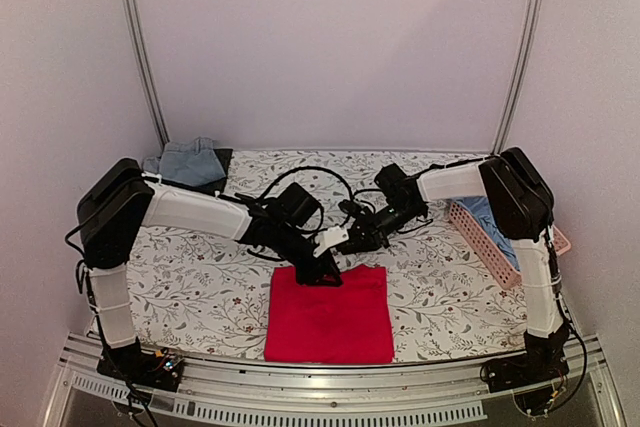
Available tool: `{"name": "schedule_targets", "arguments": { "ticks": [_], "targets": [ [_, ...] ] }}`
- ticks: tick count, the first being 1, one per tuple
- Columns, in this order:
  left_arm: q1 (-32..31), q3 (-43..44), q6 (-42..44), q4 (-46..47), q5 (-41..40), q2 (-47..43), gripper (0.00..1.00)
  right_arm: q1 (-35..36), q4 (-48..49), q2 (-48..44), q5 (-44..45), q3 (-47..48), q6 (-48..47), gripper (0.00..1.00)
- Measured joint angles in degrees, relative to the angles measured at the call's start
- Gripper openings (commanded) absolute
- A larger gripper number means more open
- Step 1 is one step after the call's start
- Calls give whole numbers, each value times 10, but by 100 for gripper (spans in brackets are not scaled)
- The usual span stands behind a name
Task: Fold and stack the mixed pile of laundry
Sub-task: Adjust the square-folded T-shirt at the center of the board.
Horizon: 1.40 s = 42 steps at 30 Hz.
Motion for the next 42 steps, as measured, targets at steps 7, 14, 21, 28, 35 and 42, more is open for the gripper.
{"name": "schedule_targets", "arguments": {
  "ticks": [7, 14, 21, 28, 35, 42],
  "targets": [
    [-2, 22, 10, -25, -9, 6, 0, 16, -3, 41, -17, 15, 1, 8],
    [-1, 57, 9, -49, -19, 9, 0, 33, -14, 76, -28, 15, -13, 3],
    [9, 63, 9, -57, -28, 11, 0, 36, -21, 76, -33, 16, -29, 3],
    [20, 86, 10, -56, -40, 35, 2, 36, -23, 76, -33, 16, -34, 7],
    [23, 85, -4, -37, -38, 34, 35, 20, -37, 75, 0, 36, -33, 40],
    [83, 16, -99, -17, -21, -47, 46, -59, -45, 10, 90, 52, -17, 48]
  ]
}}
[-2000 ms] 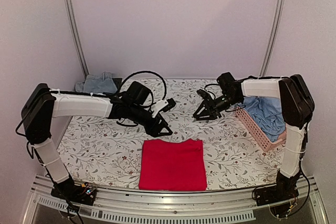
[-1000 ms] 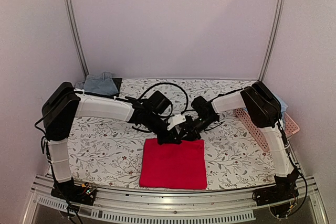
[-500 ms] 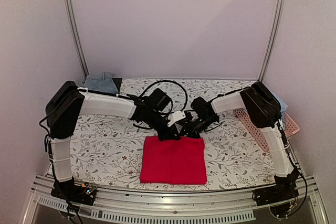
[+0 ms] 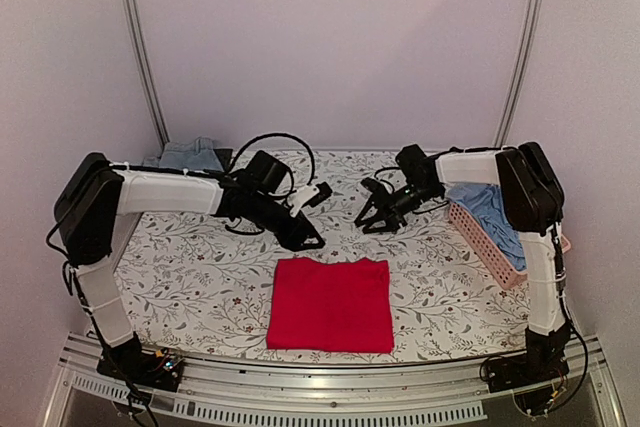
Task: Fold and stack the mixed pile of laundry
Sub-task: Adjust the square-folded T-shirt at the center of the board.
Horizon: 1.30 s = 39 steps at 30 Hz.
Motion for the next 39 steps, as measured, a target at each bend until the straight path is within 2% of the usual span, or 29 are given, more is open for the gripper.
{"name": "schedule_targets", "arguments": {
  "ticks": [5, 10, 16, 21, 28, 34, 39],
  "targets": [
    [80, -91, -115, 42, 39, -83, 44, -52, -12, -125, 38, -38, -21, 49],
    [95, -164, -193, 54, 69, -105, 36, -24, -43, -211, 69, -117, -62, 49],
    [106, -193, -249, 50, 83, -94, 34, 25, -79, -214, 129, -176, -90, 51],
    [117, -194, -273, 47, 78, -71, 38, 40, -90, -198, 166, -179, -98, 54],
    [118, -184, -283, 35, 77, -36, 36, 42, -101, -175, 198, -178, -102, 49],
    [119, -179, -289, 34, 81, -32, 21, 49, -116, -162, 200, -163, -106, 33],
    [119, -174, -289, 35, 86, -32, 1, 58, -125, -162, 200, -155, -118, 8]
  ]
}}
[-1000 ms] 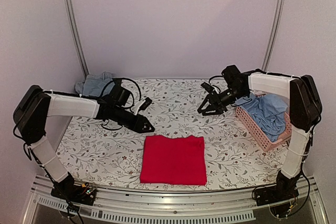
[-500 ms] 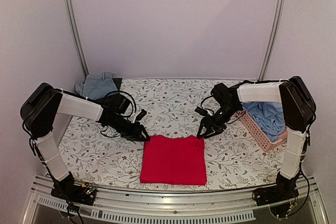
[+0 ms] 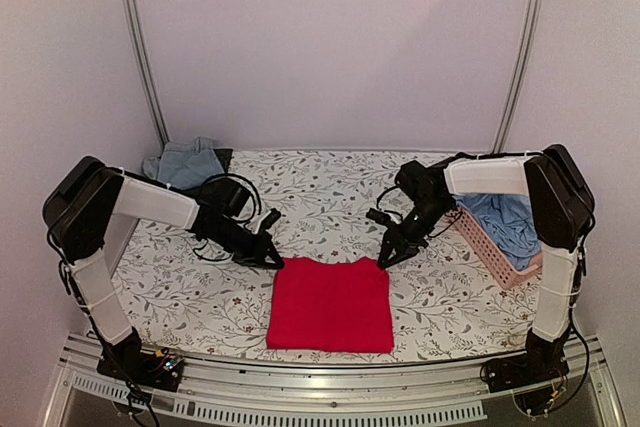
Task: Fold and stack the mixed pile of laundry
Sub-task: Adjust the square-folded T-shirt at the center of the board.
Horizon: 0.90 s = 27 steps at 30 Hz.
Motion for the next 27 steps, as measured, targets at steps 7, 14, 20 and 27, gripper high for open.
{"name": "schedule_targets", "arguments": {
  "ticks": [7, 14, 20, 27],
  "targets": [
    [7, 1, 1, 0, 14, 0, 0, 3, -15, 0, 6, 24, -7, 0],
    [22, 1, 1, 1, 13, -4, 0, -1, -13, 0, 26, 40, -2, 0],
    [36, 7, -2, 12, -5, 12, 0, -6, 23, 28, 59, 41, 27, 0],
    [44, 55, -12, 38, -17, 75, 18, -14, 56, 89, 79, 72, 63, 0]
  ]
}}
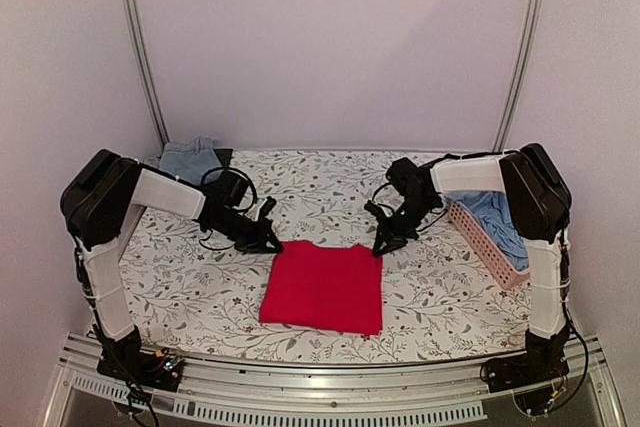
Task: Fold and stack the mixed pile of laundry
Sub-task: Adjust the square-folded T-shirt at the center of the board, then pick up the square-folded T-shirt from the center of the board.
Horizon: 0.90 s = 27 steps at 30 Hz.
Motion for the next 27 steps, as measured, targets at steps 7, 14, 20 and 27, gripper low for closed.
{"name": "schedule_targets", "arguments": {
  "ticks": [7, 14, 20, 27],
  "targets": [
    [21, 26, 19, 7, -41, -24, 100, -17, 33, 2, -4, 21, 36, 61],
    [33, 33, 81, -9, -120, -228, 100, -63, 72, -155, 37, -61, 82, 99],
    [38, 35, 48, 20, -162, -357, 100, -84, 176, -348, 16, -140, 130, 97],
    [-108, 32, 115, -38, -223, -278, 100, -86, 277, -362, -108, -300, 230, 90]
  ]
}}
